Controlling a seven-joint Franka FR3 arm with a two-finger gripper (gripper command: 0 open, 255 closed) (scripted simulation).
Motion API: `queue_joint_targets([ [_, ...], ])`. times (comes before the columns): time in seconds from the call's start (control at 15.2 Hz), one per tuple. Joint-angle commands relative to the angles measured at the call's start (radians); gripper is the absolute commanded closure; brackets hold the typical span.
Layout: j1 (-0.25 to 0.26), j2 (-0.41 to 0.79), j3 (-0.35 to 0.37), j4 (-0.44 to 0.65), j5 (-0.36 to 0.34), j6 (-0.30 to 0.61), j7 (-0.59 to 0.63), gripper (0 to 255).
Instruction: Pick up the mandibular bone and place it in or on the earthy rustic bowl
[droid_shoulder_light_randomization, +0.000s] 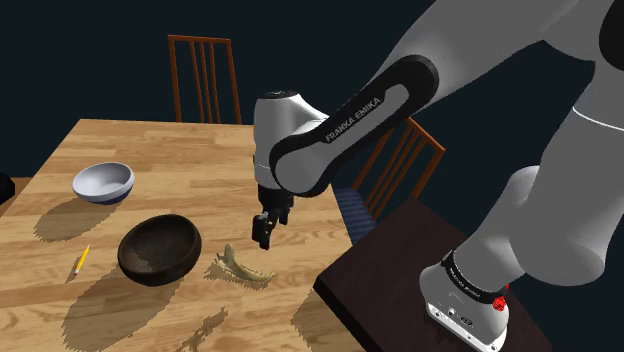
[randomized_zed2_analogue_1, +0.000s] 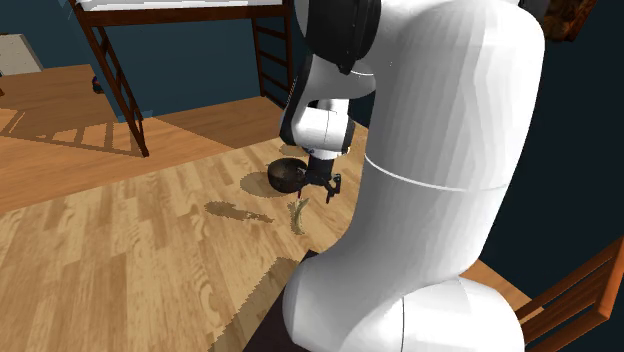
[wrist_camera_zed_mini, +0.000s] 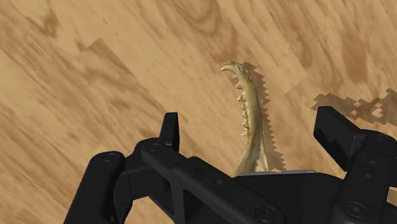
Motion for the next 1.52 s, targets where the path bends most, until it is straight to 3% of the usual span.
queue_joint_targets([
  [0.0,0.019,0.075,0.002,0.056,-0.024,0.024,0.017,0],
  [0.4,0.102,0.292,-0.004,0.225,-0.092,0.084,0.072,0],
  [0.92,0.127,0.381,-0.017,0.235,-0.106,0.164,0.081,0],
  [1.45,0.128,0.381,-0.017,0.235,-0.106,0.164,0.081,0],
])
